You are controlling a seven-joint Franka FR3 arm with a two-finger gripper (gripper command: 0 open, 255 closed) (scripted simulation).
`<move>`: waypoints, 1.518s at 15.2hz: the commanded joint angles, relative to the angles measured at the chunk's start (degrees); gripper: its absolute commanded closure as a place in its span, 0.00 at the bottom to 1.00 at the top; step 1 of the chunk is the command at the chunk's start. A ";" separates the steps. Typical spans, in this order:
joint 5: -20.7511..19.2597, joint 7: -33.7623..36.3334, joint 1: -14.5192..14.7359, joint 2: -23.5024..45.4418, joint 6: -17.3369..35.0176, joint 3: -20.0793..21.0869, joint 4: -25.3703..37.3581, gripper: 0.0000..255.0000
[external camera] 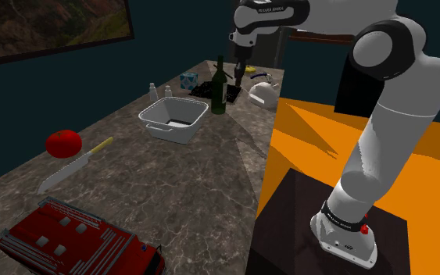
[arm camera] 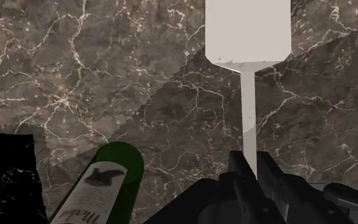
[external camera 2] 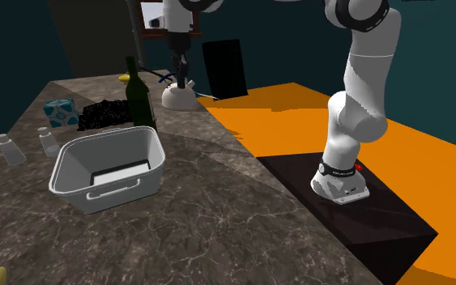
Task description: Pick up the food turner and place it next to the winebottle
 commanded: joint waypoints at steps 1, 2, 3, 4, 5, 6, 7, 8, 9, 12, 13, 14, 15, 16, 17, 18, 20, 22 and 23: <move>0.00 0.04 0.07 -0.10 1.60 0.06 -1.66 1.00; 0.00 0.02 0.07 -0.14 2.38 0.06 -2.49 1.00; 0.00 0.00 0.08 -0.17 3.16 0.07 -3.29 1.00; 0.01 -0.03 0.08 -0.18 3.93 0.07 -4.08 1.00; 0.02 -0.06 0.09 -0.19 4.70 0.08 -4.85 1.00; 0.03 -0.09 0.09 -0.17 5.47 0.08 -5.61 1.00; 0.04 -0.12 0.10 -0.15 6.23 0.08 -6.35 1.00; 0.06 -0.15 0.10 -0.11 6.99 0.09 -7.07 1.00; 0.07 -0.18 0.10 -0.06 7.75 0.09 -7.78 1.00; 0.14 -0.29 0.11 0.16 10.01 0.10 -9.81 1.00; 0.17 -0.32 0.11 0.26 10.76 0.10 -10.46 1.00; 0.20 -0.36 0.11 0.38 11.50 0.11 -11.10 1.00; 0.23 -0.40 0.11 0.50 12.24 0.11 -11.72 1.00; 0.26 -0.45 0.11 0.64 12.99 0.11 -12.33 1.00; 0.30 -0.49 0.11 0.78 13.73 0.12 -12.92 1.00; 0.33 -0.53 0.11 0.94 14.46 0.12 -13.50 1.00; 0.42 -0.63 0.11 1.30 15.93 0.13 -14.62 1.00; 0.51 -0.73 0.10 1.70 17.39 0.13 -15.69 1.00; 0.56 -0.79 0.10 1.91 18.12 0.14 -16.20 1.00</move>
